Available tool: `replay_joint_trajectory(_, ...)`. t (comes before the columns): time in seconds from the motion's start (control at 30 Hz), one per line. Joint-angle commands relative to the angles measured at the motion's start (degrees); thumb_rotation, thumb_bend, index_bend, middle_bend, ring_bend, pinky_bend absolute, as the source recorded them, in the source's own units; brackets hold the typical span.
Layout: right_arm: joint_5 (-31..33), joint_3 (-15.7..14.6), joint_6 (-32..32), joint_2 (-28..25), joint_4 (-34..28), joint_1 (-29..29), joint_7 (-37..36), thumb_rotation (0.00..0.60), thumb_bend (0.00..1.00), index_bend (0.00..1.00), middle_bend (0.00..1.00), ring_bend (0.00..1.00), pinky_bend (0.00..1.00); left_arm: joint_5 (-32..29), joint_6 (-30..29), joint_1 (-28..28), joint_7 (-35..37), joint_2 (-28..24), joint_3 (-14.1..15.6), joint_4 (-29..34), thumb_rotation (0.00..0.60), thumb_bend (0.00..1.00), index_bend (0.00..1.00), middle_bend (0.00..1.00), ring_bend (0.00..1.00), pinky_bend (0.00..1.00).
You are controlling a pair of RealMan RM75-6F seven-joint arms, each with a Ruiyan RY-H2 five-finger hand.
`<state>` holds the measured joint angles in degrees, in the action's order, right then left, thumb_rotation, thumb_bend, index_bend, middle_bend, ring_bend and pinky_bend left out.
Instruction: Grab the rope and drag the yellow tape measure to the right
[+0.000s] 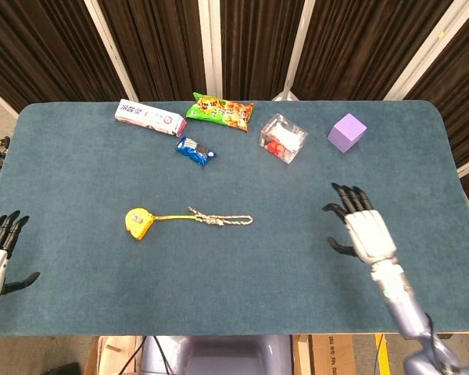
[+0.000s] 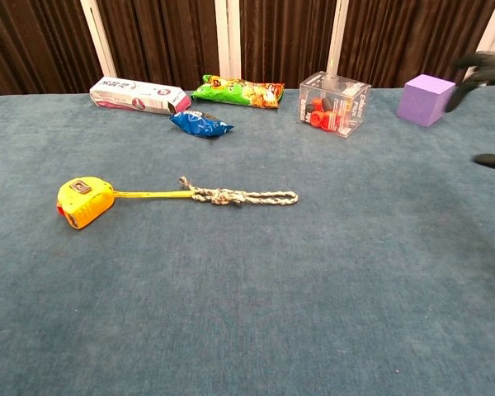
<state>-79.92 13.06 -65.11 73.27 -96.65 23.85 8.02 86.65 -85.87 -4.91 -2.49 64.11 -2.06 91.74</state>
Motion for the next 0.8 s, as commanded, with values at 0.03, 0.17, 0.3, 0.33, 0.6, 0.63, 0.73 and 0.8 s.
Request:
replay_joint_trajectory(0.03, 4.16, 2.41, 3.81, 4.56, 1.05, 4.18, 3.52, 0.600, 0.29, 0.41, 0.04, 0.00, 0.00, 0.05, 0.03, -0.08, -0.10, 0.08, -0.05, -0.21, 0.600, 0.00, 0.00, 0.00, 0.00, 0.00)
replay_joint_trajectory(0.17, 7.39, 3.25, 5.57, 9.35, 3.41, 7.36, 7.01, 0.600, 0.29, 0.44, 0.04, 0.00, 0.00, -0.29, 0.49, -0.20, 0.04, 0.21, -0.05, -0.58, 0.600, 0.00, 0.00, 0.00, 0.00, 0.00)
replay_joint_trajectory(0.3, 10.97, 3.78, 6.95, 14.48, 7.05, 10.03, 9.04, 0.600, 0.28, 0.47, 0.04, 0.00, 0.00, -0.28, 0.32, -0.11, 0.70, -0.07, -0.08, -0.59, 0.600, 0.00, 0.00, 0.00, 0.00, 0.00)
replay_joint_trajectory(0.33, 11.47, 3.83, 7.15, 15.47, 7.93, 10.54, 9.34, 0.600, 0.28, 0.48, 0.04, 0.00, 0.00, -0.23, 0.23, -0.08, 0.83, -0.09, -0.09, -0.65, 0.600, 0.00, 0.00, 0.00, 0.00, 0.00)
replay_joint_trajectory(0.6, 14.30, 4.33, 8.62, 23.29, 15.24, 14.52, 10.50, 0.600, 0.31, 0.49, 0.05, 0.00, 0.00, -1.30, 1.25, -0.22, 1.96, -0.39, -0.21, -0.73, 0.600, 0.00, 0.00, 0.00, 0.00, 0.00)
replay_joint_trajectory(0.63, 14.53, 4.40, 8.79, 24.08, 16.08, 14.97, 10.59, 0.600, 0.31, 0.49, 0.05, 0.00, 0.00, -1.41, 1.27, -0.22, 2.06, -0.43, -0.27, -0.74, 0.600, 0.00, 0.00, 0.00, 0.00, 0.00)
replay_joint_trajectory(0.73, 15.34, 4.71, 9.40, 26.53, 18.84, 16.39, 10.56, 0.600, 0.32, 0.51, 0.05, 0.00, 0.00, -1.73, 1.47, -0.24, 2.44, -0.50, -0.36, -0.72, 0.600, 0.00, 0.00, 0.00, 0.00, 0.00)
replay_joint_trajectory(0.8, 15.88, 4.80, 9.82, 27.97, 20.76, 17.16, 10.42, 0.600, 0.33, 0.52, 0.06, 0.00, 0.00, -2.11, 1.85, -0.30, 2.72, -0.55, -0.39, -0.76, 0.600, 0.00, 0.00, 0.00, 0.00, 0.00)
